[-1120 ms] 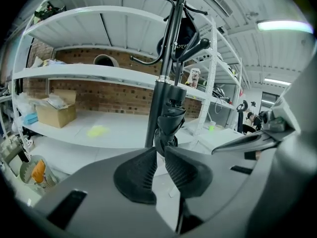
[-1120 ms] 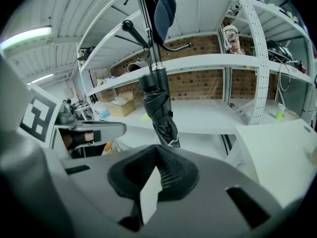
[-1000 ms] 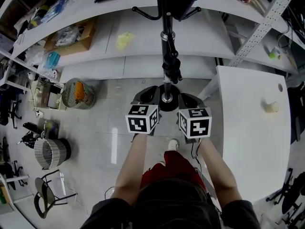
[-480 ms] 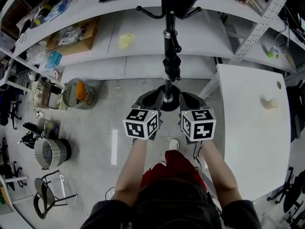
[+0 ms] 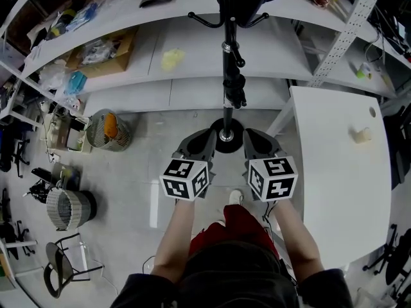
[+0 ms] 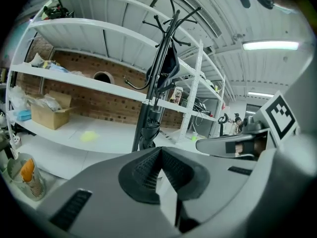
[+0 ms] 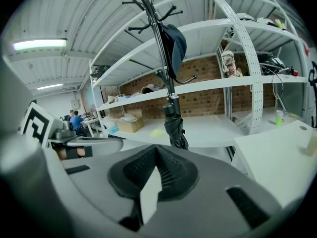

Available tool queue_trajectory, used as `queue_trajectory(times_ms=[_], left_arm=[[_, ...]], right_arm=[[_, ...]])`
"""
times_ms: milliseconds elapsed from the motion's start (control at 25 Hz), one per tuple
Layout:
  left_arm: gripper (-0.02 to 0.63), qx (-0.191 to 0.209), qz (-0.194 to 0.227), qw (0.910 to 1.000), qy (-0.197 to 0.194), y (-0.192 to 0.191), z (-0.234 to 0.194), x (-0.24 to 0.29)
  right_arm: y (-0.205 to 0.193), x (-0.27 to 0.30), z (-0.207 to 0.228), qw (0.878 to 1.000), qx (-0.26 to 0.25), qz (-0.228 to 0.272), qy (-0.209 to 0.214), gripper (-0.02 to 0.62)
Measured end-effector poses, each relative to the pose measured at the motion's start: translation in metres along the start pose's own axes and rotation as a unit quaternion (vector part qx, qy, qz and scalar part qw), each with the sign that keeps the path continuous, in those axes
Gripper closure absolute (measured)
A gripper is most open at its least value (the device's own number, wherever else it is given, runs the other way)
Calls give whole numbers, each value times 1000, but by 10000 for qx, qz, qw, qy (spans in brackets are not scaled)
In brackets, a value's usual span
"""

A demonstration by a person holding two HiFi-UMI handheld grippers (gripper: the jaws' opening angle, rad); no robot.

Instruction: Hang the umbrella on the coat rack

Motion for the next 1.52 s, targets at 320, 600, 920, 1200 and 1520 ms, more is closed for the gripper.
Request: queue_trajectory(times_ms=[320,600,920,1200,1520], left_arm=[[595,175,227,9996,47,8,6,-38],[595,313,407,9987,51,17,9,-67],[595,430,605,9972,86,26,11,-102],[594,444,697,9965,85,27,16,-125],[595,547,807,9952,99,26,27,-152]], right_arm=[[6,-37,-18,9992,13,367,139,578],[9,-69,-28,9981,-59,598,150,578],[16,-99,-50,9954,-105,885,362,578],[18,-121,-72,9923,-141,1116,527,578],[13,-144,-91,9900,-167,1272,590,578]])
Point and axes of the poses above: the fingertips, and each gripper's own axes: x forward along the fingers, z to its right, y out of its top, the point moved 1 cm from there along -x, backward along the fingers, and after that the axes turned 10 degrees about x, right-handed, at the moved point
